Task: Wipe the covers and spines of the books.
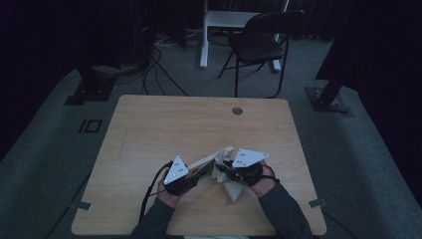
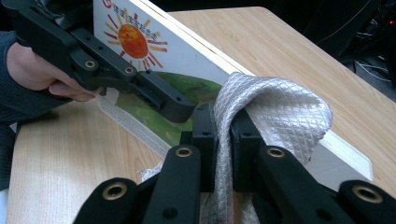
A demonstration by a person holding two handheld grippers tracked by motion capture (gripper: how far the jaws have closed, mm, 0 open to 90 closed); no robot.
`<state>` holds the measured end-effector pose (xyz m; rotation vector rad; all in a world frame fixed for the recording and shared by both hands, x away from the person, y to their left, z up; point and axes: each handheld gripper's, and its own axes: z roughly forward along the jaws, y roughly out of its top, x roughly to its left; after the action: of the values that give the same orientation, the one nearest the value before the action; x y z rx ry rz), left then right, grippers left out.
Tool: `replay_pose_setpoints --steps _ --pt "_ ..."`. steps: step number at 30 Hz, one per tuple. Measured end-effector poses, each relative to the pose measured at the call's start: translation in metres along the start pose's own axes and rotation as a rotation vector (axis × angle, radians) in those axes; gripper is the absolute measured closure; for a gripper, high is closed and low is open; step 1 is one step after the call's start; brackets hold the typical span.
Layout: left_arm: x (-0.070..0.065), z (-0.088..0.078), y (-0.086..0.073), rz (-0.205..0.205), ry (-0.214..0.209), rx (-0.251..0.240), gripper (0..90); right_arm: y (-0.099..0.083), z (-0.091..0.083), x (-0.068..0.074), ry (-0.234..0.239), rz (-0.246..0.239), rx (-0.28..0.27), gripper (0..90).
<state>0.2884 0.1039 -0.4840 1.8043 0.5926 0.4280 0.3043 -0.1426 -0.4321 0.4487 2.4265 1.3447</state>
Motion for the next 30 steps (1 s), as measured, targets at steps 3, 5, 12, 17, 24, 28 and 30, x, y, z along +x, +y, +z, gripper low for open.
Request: replay_pose_setpoints --steps 3,5,12,17,24,28,30 --pt "-0.0002 0.0000 0.0001 -0.001 0.000 -0.001 78.0 0.0015 0.0000 0.0013 0.004 -0.004 -0.001 83.3" --pt "-0.0002 -0.0001 0.0001 -0.001 -0.002 -0.001 78.0 0.0023 0.0001 0.0016 0.005 -0.010 -0.004 83.4" --pt "0.0002 0.0001 -0.0002 0.001 -0.001 0.003 78.0 0.0030 0.0017 0.0020 0.013 -0.007 -0.009 83.4" --pt "0.0003 0.0001 -0.0002 0.002 0.000 0.004 78.0 0.0049 0.0019 0.0030 0.024 -0.009 -0.019 83.4" --pt "0.0005 -0.0001 -0.0001 0.001 0.001 0.002 78.0 0.0073 0.0027 0.0048 0.032 -0.015 -0.024 83.3" --pt "0.0005 -0.0002 -0.0002 0.000 0.004 0.002 78.0 0.0083 0.0033 0.0052 0.037 -0.016 -0.026 83.3" --pt "0.0006 -0.0002 -0.0001 0.000 0.004 0.002 78.0 0.0090 0.0037 0.0058 0.039 -0.017 -0.025 83.3"
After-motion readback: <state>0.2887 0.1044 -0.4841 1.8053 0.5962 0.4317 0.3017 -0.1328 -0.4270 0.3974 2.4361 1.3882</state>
